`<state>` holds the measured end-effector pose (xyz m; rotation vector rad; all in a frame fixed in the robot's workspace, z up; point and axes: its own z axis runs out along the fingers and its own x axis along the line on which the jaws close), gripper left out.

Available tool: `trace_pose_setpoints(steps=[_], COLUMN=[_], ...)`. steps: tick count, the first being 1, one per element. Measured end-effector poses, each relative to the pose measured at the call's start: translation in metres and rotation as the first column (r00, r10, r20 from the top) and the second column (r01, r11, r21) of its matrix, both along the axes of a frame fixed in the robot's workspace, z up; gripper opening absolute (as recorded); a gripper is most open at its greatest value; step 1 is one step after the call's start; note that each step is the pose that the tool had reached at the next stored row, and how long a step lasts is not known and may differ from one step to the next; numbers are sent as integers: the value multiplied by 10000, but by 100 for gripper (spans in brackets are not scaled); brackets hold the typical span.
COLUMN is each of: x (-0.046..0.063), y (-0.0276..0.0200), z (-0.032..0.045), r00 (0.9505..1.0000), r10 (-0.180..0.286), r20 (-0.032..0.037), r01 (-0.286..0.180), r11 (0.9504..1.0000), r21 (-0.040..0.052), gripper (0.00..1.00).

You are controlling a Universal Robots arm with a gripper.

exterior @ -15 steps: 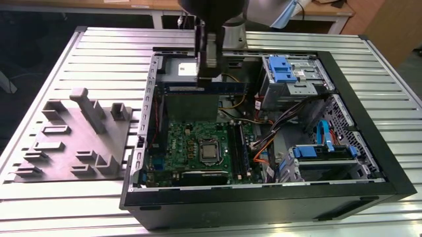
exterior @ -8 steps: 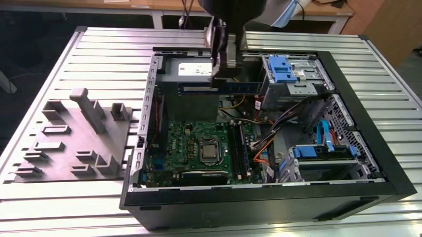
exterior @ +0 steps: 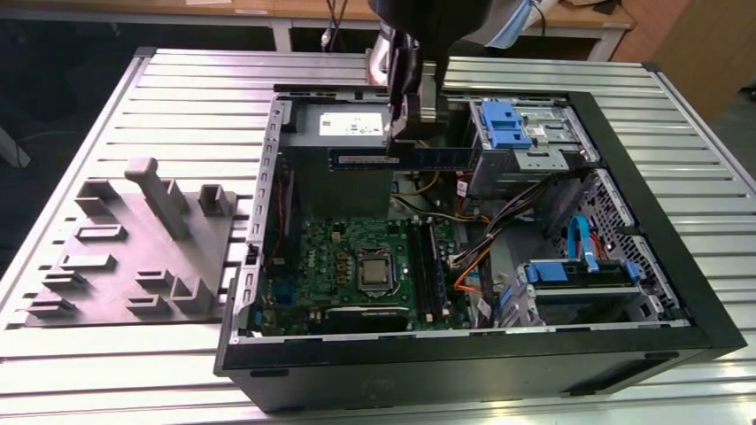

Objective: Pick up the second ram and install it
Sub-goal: 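Pick up the second ram and move it above second insertion slot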

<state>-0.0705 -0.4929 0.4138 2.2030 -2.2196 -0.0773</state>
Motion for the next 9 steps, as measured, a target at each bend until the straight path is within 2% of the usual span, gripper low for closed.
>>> trace_pose_setpoints(steps=[4,9], x=[0,0], y=[0,0], z=[-33,-92], r00=[10000,10000], r10=[0,0], r20=[0,12], r01=[0,0], r11=[10000,9998], r21=[13,187], gripper=[11,11])
